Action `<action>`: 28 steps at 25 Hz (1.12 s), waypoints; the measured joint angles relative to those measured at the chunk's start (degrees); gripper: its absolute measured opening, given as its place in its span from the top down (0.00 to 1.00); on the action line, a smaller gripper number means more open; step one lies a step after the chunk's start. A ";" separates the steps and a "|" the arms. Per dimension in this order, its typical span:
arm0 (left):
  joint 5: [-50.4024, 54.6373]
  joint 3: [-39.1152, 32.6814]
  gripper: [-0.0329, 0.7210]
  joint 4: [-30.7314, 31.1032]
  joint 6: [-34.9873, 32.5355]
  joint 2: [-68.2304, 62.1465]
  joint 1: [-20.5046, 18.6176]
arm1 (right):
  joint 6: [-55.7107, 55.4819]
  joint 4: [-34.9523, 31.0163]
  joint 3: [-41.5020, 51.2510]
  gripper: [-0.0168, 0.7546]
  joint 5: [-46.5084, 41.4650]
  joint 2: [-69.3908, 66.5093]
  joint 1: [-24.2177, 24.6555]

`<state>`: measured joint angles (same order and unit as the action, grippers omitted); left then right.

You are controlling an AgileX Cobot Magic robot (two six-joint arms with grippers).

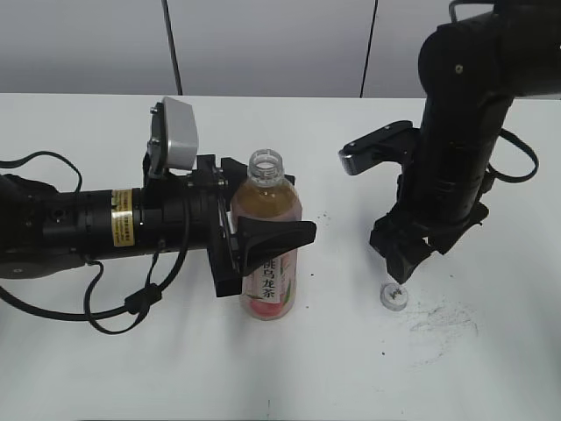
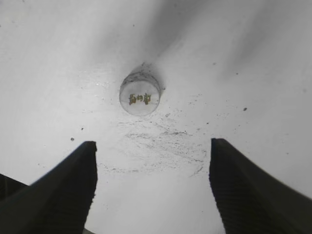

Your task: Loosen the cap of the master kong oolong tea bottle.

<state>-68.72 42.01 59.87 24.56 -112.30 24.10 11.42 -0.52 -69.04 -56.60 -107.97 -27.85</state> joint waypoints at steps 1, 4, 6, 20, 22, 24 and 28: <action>0.00 0.00 0.36 0.00 0.00 0.00 0.00 | -0.12 0.00 0.00 0.28 -0.35 0.92 0.00; 0.22 0.00 0.34 0.08 -0.06 0.00 0.00 | -0.42 -0.05 0.00 0.29 -0.12 2.90 0.00; 0.81 0.00 0.31 0.34 0.01 0.00 0.00 | -0.71 -0.05 0.00 0.29 -0.07 3.74 0.00; 1.16 0.00 0.18 -0.36 0.25 0.25 0.00 | -1.38 -0.14 0.00 0.29 -0.85 4.20 0.00; 1.16 0.00 0.18 -1.33 0.25 0.79 0.00 | -1.40 -0.14 0.00 0.29 -0.85 4.20 0.00; 1.10 0.00 0.18 -2.45 0.25 1.38 0.00 | -1.45 -0.14 0.00 0.29 -0.98 4.20 0.00; 1.15 0.00 0.18 -4.05 0.25 2.51 0.00 | -1.45 -0.14 0.00 0.29 -1.09 4.20 0.00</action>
<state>-67.57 42.01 55.82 24.81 -109.79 24.10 9.97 -0.66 -69.04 -57.69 -103.76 -27.85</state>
